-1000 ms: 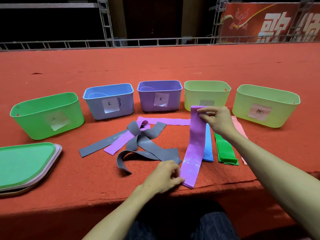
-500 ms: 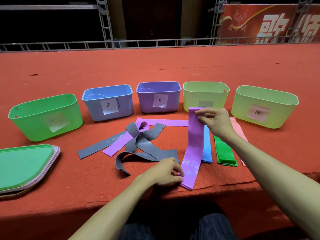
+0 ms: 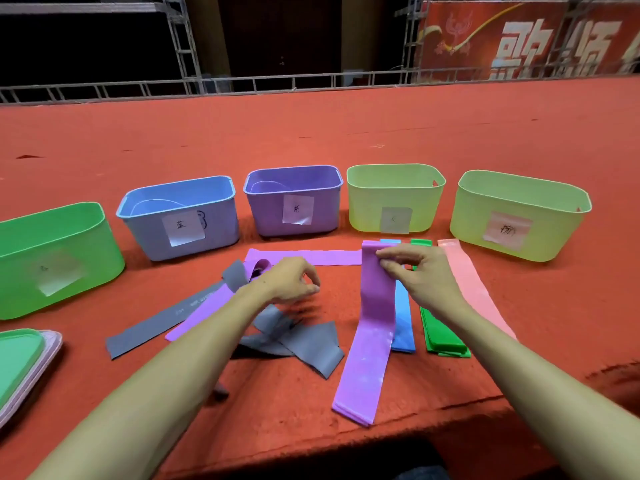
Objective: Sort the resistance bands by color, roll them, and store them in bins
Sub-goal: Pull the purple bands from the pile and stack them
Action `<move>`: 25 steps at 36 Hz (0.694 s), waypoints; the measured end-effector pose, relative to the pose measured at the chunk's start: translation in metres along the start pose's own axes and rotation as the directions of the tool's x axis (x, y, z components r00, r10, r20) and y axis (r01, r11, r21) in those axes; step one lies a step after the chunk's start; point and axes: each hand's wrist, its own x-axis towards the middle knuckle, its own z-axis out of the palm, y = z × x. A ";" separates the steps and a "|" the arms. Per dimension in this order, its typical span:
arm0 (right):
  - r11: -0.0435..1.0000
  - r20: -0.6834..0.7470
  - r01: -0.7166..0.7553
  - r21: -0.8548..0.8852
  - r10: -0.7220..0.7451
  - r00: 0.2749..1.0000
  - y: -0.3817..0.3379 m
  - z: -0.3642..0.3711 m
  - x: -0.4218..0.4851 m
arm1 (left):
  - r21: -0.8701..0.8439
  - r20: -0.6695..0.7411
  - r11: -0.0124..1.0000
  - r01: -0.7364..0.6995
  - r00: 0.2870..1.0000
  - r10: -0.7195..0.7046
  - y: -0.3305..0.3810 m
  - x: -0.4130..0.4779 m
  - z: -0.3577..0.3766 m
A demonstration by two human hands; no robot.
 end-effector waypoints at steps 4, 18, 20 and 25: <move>0.999 0.008 -0.032 0.021 0.032 0.999 0.015 0.006 0.002 | 0.010 0.034 1.000 -0.026 0.999 0.025 -0.007 0.038 0.007; 0.988 0.017 -0.135 0.079 0.134 0.991 0.057 0.017 0.016 | 0.055 0.078 0.979 -0.194 0.979 0.190 -0.014 0.164 0.047; 0.987 0.022 -0.137 0.079 0.135 0.991 0.058 0.017 0.017 | 0.053 0.099 0.975 -0.218 0.972 0.212 -0.014 0.173 0.053; 0.990 0.028 -0.123 0.071 0.121 0.992 0.059 0.017 0.019 | 0.052 0.084 0.973 -0.227 0.971 0.222 -0.014 0.182 0.059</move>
